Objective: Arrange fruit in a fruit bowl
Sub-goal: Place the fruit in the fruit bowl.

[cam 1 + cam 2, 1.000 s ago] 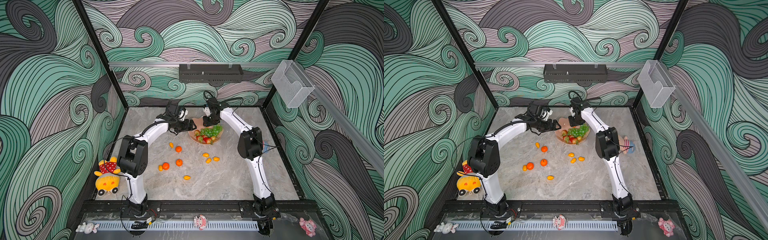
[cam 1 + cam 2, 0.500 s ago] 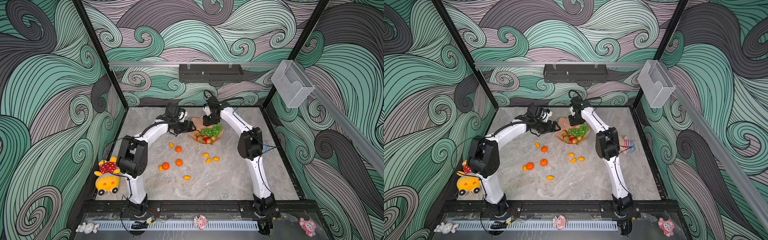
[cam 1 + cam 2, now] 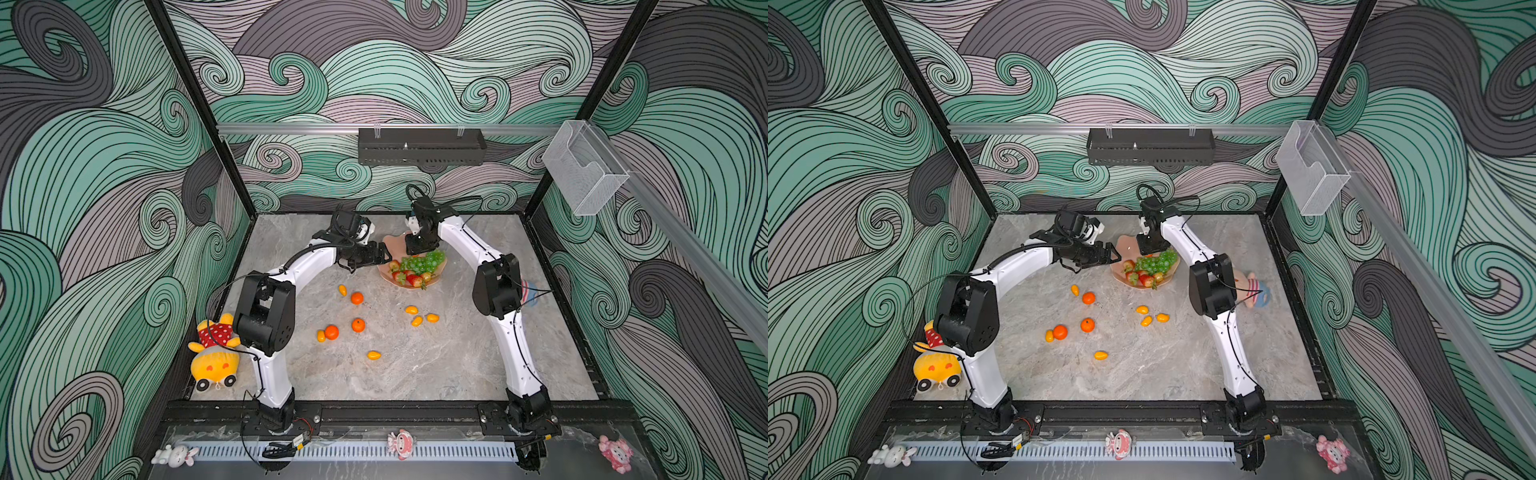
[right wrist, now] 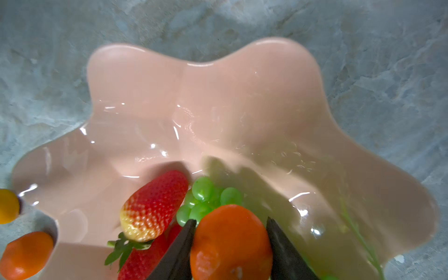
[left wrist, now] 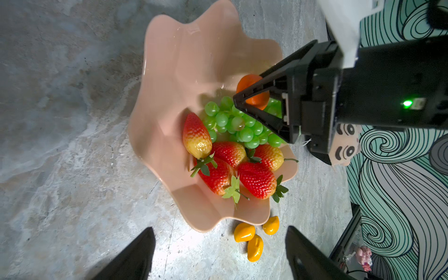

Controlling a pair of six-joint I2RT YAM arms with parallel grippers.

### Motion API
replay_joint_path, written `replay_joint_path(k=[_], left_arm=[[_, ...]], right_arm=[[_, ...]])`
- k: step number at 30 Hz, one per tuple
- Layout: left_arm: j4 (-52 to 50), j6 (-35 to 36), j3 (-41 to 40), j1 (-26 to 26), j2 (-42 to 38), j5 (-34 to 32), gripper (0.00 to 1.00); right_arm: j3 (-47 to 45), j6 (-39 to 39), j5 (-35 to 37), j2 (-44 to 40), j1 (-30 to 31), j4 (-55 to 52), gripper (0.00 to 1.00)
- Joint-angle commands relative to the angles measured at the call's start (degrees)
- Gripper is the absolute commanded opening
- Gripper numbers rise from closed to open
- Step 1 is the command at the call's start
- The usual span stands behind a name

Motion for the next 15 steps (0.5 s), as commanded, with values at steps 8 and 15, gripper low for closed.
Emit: replay_joint_path(k=[8,15], left_arm=[[-1.8,0.7,2.3,0.2,1.4,-1.1,0.87],[-2.0,0.9,2.2,0.2,1.1,-1.1,0.87]], right_arm=[[1.4,-0.8,1.2,1.2,-0.4,-1.2,0.50],[1.8,-1.0,0.9,-0.2,-0.4,-1.2,0.61]])
